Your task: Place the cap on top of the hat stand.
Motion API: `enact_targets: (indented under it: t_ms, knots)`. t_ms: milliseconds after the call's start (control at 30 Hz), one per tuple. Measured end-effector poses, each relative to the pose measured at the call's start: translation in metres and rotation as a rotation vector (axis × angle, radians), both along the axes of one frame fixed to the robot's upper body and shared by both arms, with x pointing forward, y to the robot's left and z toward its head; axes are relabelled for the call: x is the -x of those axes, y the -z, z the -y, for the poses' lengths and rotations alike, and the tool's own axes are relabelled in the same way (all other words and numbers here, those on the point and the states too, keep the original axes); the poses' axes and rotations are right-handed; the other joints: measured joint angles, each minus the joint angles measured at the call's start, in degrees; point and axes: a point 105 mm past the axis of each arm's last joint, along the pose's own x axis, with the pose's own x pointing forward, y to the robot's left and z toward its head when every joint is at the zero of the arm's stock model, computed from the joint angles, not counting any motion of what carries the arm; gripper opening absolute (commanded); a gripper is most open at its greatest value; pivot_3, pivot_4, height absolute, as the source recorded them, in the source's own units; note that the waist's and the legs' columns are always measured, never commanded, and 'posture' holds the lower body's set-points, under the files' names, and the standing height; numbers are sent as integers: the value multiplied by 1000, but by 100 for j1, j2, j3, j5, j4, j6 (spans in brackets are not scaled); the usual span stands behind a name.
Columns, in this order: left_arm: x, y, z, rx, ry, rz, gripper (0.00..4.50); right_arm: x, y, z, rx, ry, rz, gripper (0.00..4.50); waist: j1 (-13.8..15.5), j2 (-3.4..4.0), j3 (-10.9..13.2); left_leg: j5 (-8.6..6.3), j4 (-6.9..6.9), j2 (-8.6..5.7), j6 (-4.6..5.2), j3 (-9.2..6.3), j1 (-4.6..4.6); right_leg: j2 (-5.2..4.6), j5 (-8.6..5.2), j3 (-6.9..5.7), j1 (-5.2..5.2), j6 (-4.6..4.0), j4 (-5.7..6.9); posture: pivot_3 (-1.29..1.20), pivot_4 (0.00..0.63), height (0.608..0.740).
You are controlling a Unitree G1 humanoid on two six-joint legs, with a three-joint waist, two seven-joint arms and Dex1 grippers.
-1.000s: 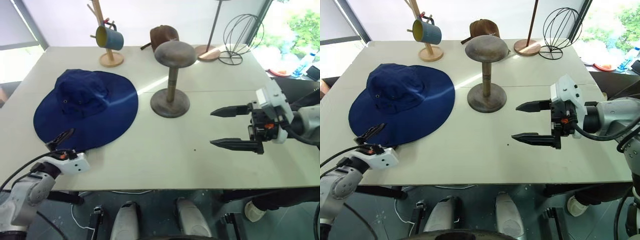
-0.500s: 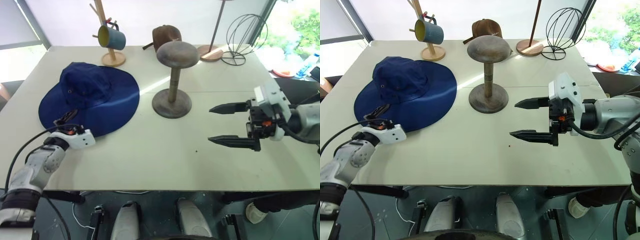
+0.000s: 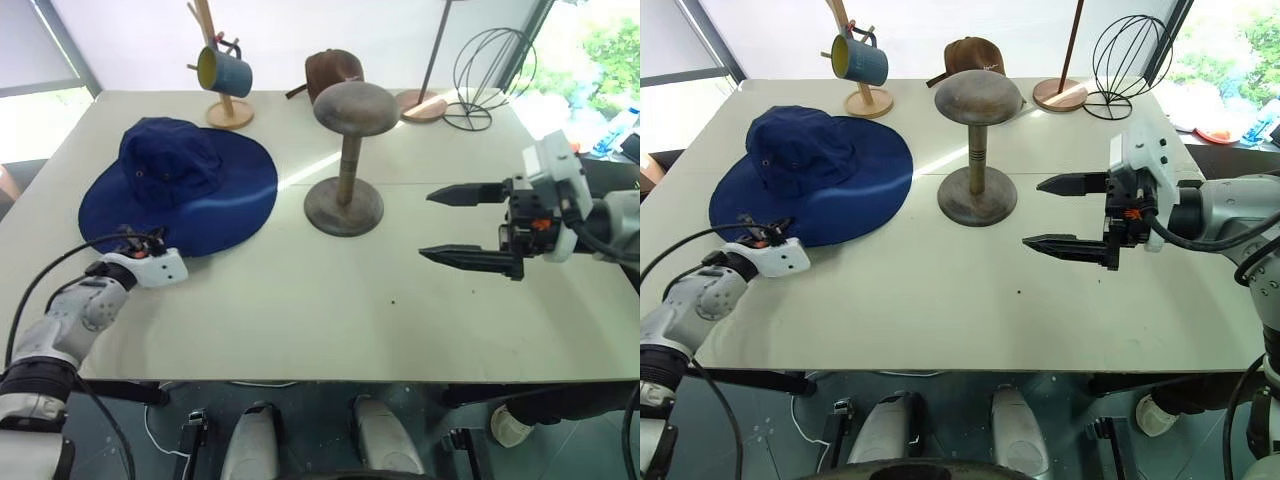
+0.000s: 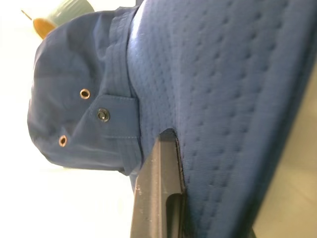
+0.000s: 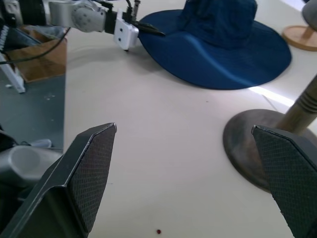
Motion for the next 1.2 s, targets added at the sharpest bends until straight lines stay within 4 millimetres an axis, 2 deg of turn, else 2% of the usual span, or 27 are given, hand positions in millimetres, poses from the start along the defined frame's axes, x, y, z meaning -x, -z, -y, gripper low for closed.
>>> enact_targets:
  t_ms: [133, 333, 567, 700, 767, 833, 967, 1100, 1200]
  knots:
    - [-7, -16, 1, 227, -64, -55, 48, -4, -4, 2, 12, 27, 54, 4500, -6, -8, 5, 0, 4, 0, 0, 0, -1, 1, 0, 0, 0, 0, 1, 0, 150, 739]
    - [-16, -77, 11, 536, -78, -110, 48, -8, -6, 6, 12, 54, 79, 4500, -21, -32, 19, 0, 4, 0, 0, -1, -4, 4, -3, 0, 0, 7, 0, 0, 150, 739]
    - [-25, -179, 22, 863, -74, -58, 48, -10, -11, 9, 12, 82, 124, 4500, -16, -82, 48, 0, 14, -2, 1, -15, -12, 8, -7, -5, 3, 15, 1, 0, 150, 739]
    - [-27, -238, 39, 990, 10, 1, 48, -11, -13, 10, 6, 90, 139, 4500, -20, -93, 55, 1, 14, -4, 1, -17, -19, 7, -1, -5, 4, 37, -4, 0, 150, 739]
    - [-29, -258, 50, 1022, 59, 17, 48, -11, -16, 11, 0, 92, 147, 4500, -19, -93, 55, 0, 11, -4, 1, -20, -21, 7, -3, -8, 3, 40, -5, 0, 150, 739]
    - [-35, -270, 64, 1071, 101, 11, 48, -12, -19, 15, -13, 104, 151, 4500, -17, -93, 55, 0, 11, -3, 1, -22, -21, 8, -3, -11, 3, 44, -2, 0, 150, 739]
    - [-51, -278, 85, 1145, 119, -33, 48, -14, -29, 28, -31, 149, 176, 4500, -17, -93, 56, 1, 15, -4, 1, -24, -24, 8, -3, -12, 3, 44, -2, 0, 150, 739]
    - [-69, -280, 95, 1163, 113, -28, 48, -15, -40, 42, -45, 206, 202, 4500, -50, -91, 57, 1, 10, -4, 1, -25, -23, 9, -2, -12, 0, 44, -2, 0, 150, 739]
    - [-75, -288, 115, 1170, 193, -23, 48, -12, -46, 49, -47, 229, 227, 4500, -33, -93, 58, 1, 9, -4, 1, -26, -31, 9, -3, -13, -3, 48, -5, 0, 150, 739]
